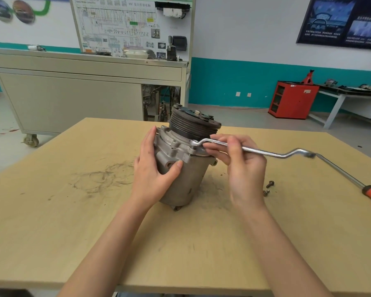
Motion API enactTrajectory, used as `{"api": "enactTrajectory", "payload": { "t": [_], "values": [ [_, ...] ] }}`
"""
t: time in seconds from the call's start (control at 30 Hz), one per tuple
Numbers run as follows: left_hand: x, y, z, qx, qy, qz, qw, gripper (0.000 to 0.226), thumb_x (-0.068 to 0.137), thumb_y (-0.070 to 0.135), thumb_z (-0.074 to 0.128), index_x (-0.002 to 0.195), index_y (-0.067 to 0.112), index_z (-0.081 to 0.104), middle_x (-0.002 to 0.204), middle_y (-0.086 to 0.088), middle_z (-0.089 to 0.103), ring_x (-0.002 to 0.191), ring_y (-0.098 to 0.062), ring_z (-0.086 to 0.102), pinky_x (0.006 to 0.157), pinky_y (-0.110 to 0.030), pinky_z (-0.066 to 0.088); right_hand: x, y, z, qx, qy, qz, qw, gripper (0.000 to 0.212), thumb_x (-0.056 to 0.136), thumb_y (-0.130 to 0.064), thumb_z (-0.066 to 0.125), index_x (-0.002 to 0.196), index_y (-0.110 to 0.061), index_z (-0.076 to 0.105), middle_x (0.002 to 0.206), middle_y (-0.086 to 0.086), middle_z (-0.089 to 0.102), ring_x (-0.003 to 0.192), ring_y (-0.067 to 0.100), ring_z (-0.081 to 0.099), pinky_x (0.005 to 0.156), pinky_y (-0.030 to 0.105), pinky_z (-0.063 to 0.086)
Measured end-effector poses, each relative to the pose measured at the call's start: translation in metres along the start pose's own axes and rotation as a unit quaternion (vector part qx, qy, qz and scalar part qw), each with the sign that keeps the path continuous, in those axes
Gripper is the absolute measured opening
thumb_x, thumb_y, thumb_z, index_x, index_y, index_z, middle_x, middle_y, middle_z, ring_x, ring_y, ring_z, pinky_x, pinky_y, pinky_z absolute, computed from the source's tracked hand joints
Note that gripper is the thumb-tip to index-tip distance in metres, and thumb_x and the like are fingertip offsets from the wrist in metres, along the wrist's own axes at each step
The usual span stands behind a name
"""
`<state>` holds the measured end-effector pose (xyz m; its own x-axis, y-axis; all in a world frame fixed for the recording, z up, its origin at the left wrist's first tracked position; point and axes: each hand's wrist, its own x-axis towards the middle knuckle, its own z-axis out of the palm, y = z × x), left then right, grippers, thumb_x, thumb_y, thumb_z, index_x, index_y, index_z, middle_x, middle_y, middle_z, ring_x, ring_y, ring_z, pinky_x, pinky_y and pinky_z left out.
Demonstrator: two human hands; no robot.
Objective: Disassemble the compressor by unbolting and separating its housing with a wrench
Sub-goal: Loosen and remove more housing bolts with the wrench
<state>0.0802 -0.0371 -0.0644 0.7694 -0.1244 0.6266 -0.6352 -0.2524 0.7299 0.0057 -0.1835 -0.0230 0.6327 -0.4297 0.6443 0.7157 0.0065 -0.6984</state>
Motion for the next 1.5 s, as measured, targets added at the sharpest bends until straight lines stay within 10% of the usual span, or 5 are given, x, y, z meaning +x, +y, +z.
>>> {"api": "enactTrajectory", "payload": {
  "t": [0.17, 0.7, 1.03, 1.27, 1.5],
  "values": [
    [0.0, -0.002, 0.0, 0.001, -0.002, -0.003, 1.0, 0.085, 0.07, 0.056, 0.055, 0.144, 0.039, 0.017, 0.152, 0.008, 0.032, 0.138, -0.012, 0.033, 0.111, -0.053, 0.029, 0.014, 0.006, -0.008, 0.251, 0.048, 0.224, 0.941, 0.025, 0.098, -0.01, 0.042, 0.083, -0.002, 0.061, 0.082, 0.012, 0.073, 0.071, 0.019, 0.071, 0.061, 0.022, 0.056],
    [0.0, 0.001, -0.001, 0.003, -0.005, -0.005, 1.0, 0.086, 0.069, 0.055, 0.054, 0.145, 0.037, 0.017, 0.152, 0.006, 0.033, 0.139, -0.012, 0.033, 0.111, -0.053, 0.029, -0.004, -0.007, 0.017, -0.358, -0.039, -0.342, 0.868, 0.042, 0.096, -0.028, 0.049, 0.081, 0.006, 0.067, 0.072, 0.015, 0.065, 0.061, 0.024, 0.064, 0.054, 0.033, 0.053],
    [-0.001, 0.0, 0.0, 0.0, -0.005, -0.007, 1.0, 0.086, 0.07, 0.056, 0.055, 0.145, 0.039, 0.017, 0.153, 0.006, 0.031, 0.139, -0.012, 0.033, 0.112, -0.053, 0.028, 0.017, 0.0, -0.003, 0.216, 0.061, 0.253, 0.941, 0.029, 0.101, -0.013, 0.039, 0.081, -0.004, 0.058, 0.076, 0.01, 0.072, 0.066, 0.016, 0.069, 0.059, 0.021, 0.055],
    [0.0, 0.001, -0.001, 0.004, -0.011, -0.01, 1.0, 0.086, 0.071, 0.057, 0.054, 0.147, 0.038, 0.017, 0.154, 0.008, 0.03, 0.14, -0.01, 0.031, 0.113, -0.052, 0.028, 0.031, -0.042, -0.01, -0.173, -0.005, -0.043, 0.984, 0.022, 0.096, -0.021, 0.037, 0.084, -0.027, 0.054, 0.058, -0.012, 0.059, 0.063, 0.006, 0.056, 0.07, 0.021, 0.045],
    [-0.001, 0.002, -0.001, 0.008, -0.011, -0.007, 1.0, 0.09, 0.071, 0.056, 0.054, 0.15, 0.029, 0.02, 0.154, 0.006, 0.031, 0.14, -0.012, 0.031, 0.111, -0.052, 0.029, 0.013, -0.023, 0.019, -0.592, -0.086, -0.019, 0.801, 0.035, 0.083, -0.058, 0.058, 0.076, -0.023, 0.056, 0.05, -0.014, 0.036, 0.058, 0.014, 0.044, 0.046, 0.022, 0.023]
  ]
}}
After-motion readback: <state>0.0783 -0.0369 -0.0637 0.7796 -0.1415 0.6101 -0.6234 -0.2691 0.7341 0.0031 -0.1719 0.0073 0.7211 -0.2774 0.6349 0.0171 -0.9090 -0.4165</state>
